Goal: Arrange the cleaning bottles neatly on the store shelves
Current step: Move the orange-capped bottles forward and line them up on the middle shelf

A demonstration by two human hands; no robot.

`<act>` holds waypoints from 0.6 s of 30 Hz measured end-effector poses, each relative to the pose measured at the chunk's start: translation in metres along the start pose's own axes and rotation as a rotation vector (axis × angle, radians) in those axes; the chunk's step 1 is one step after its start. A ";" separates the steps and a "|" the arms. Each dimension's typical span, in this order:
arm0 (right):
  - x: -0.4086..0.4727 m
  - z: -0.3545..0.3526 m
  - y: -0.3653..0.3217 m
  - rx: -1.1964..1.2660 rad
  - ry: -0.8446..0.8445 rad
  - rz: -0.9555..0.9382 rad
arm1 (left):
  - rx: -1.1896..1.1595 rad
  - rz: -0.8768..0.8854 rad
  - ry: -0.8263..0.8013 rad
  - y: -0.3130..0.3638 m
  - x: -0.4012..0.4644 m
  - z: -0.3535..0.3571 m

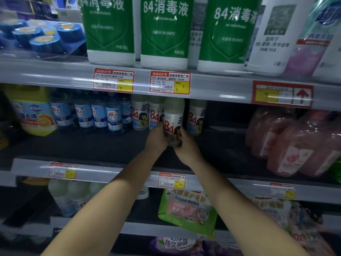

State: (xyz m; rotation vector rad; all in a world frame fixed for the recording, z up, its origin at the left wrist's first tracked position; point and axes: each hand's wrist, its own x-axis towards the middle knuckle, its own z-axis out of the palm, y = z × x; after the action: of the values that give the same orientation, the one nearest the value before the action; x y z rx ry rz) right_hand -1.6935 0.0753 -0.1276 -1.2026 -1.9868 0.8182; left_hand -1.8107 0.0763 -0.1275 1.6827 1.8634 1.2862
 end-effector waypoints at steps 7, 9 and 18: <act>0.008 0.003 -0.002 -0.009 -0.048 0.009 | 0.044 -0.030 0.005 -0.005 0.012 -0.001; 0.010 0.003 -0.002 -0.020 -0.052 0.012 | 0.063 -0.033 0.002 -0.005 0.014 -0.001; 0.009 0.002 -0.001 -0.024 -0.074 0.017 | 0.085 -0.028 0.000 -0.005 0.012 0.000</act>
State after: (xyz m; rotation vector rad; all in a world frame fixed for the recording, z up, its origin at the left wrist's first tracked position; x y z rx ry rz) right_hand -1.6990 0.0829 -0.1255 -1.2199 -2.0533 0.8609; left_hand -1.8174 0.0881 -0.1275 1.6926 1.9607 1.2123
